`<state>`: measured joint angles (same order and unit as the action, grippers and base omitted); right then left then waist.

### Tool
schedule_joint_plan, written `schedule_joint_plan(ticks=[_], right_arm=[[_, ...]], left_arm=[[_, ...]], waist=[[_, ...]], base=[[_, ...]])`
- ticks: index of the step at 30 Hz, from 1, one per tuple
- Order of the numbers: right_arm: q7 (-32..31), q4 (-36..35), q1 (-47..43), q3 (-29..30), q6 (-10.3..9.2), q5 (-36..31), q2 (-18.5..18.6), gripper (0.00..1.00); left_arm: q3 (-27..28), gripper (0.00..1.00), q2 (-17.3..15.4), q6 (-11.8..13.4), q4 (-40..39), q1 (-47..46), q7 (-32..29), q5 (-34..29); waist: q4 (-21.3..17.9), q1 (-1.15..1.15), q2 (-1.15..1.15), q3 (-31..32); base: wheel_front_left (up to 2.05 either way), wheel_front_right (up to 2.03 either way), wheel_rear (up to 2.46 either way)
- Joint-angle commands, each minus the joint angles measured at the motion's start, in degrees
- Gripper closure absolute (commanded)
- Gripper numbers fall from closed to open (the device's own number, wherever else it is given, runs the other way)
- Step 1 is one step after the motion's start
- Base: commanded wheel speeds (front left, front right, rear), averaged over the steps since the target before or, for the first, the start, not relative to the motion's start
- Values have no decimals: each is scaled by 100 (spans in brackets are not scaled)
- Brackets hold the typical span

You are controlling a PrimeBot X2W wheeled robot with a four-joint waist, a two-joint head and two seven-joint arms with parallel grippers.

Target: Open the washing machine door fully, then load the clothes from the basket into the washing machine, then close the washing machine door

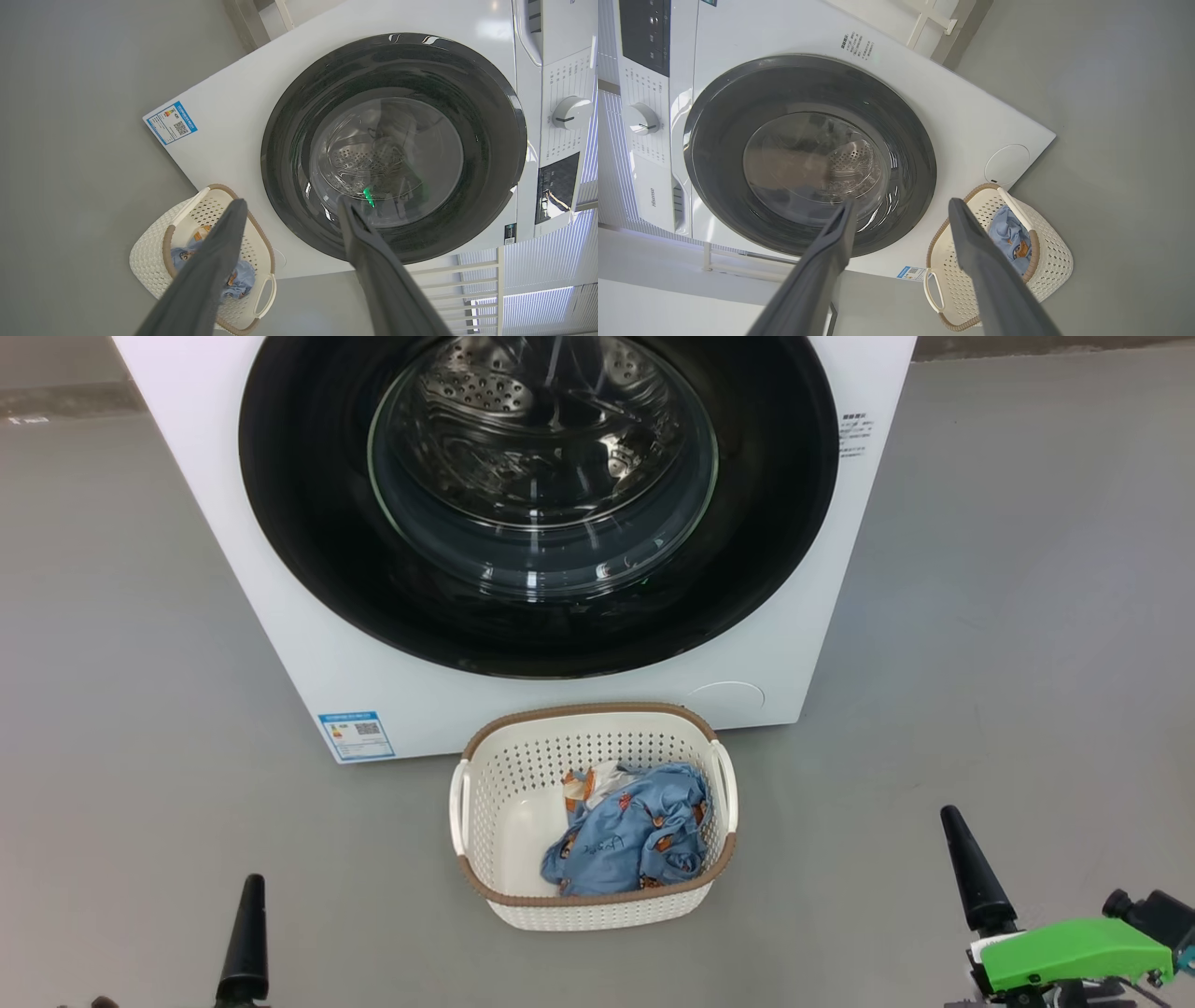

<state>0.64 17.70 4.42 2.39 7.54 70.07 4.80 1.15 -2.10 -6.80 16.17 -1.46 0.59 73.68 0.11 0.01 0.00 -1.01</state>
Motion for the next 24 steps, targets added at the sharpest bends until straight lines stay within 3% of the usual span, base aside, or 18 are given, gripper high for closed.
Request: schedule_joint_plan(ticks=[1,24], right_arm=[[66,-148,281,-103,-1,-200,90,0],[451,29,528,-585,-2,-2106,341,0]], left_arm=[[38,0,-142,-25,-187,-263,67,-182],[-143,0,-321,-37,-258,-241,454,-2155]], waist=[[4,-1,0,-3],[2,-1,0,-15]], base=[[0,0,0],[0,0,0]])
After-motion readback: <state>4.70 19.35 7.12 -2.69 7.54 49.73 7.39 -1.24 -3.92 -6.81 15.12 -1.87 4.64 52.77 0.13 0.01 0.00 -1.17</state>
